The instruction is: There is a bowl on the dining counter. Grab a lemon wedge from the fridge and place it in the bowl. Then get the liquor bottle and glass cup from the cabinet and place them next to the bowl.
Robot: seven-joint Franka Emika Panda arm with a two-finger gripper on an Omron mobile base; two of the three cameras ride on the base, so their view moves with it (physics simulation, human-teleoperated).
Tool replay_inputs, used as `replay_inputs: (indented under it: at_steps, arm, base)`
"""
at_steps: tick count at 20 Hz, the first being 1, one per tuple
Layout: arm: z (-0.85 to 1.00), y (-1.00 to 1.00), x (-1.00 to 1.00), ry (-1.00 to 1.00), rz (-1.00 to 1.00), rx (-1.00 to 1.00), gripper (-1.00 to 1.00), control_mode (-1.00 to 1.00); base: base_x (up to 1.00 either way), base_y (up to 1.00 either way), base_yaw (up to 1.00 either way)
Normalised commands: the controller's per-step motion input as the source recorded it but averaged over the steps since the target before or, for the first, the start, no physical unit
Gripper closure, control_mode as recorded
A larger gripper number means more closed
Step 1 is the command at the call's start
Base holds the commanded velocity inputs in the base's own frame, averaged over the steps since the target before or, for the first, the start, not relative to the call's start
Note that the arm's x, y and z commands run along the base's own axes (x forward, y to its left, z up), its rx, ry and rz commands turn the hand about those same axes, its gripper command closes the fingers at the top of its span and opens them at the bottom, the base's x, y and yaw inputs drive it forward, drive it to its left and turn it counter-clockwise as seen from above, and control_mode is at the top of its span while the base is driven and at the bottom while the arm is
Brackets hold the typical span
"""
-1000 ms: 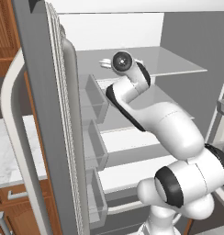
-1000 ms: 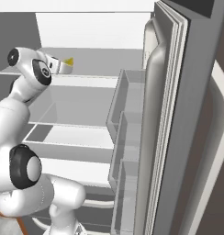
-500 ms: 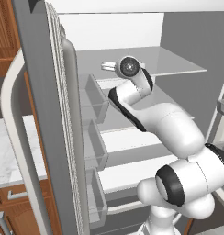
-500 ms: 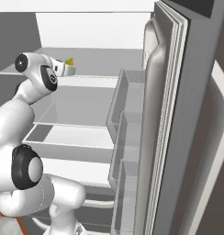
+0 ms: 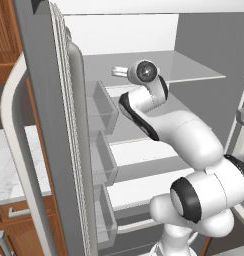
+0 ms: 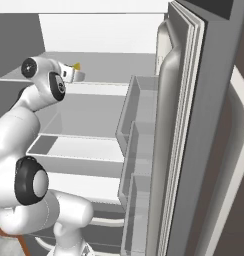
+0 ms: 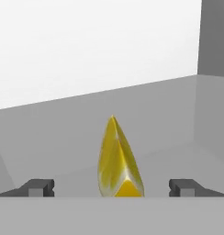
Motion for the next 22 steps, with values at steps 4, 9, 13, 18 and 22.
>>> replay_inputs:
  at_steps: [4, 9, 13, 18, 22]
  arm:
    - [0.00, 0.00, 0.03, 0.05, 0.00, 0.00, -1.00, -1.00]
    - [0.00, 0.00, 0.14, 0.05, 0.00, 0.00, -1.00, -1.00]
    - [0.00, 0.00, 0.22, 0.05, 0.00, 0.00, -1.00, -1.00]
    - [-0.05, 0.00, 0.18, 0.04, 0.01, 0.00, 1.00, -1.00]
    - [-0.08, 0.00, 0.05, 0.02, 0.01, 0.00, 1.00, -1.00]
  base:
    - [0.00, 0.00, 0.00]
    - [0.00, 0.00, 0.00]
    - [0.00, 0.00, 0.00]
    - [0.00, 0.00, 0.00]
    - [0.00, 0.00, 0.00]
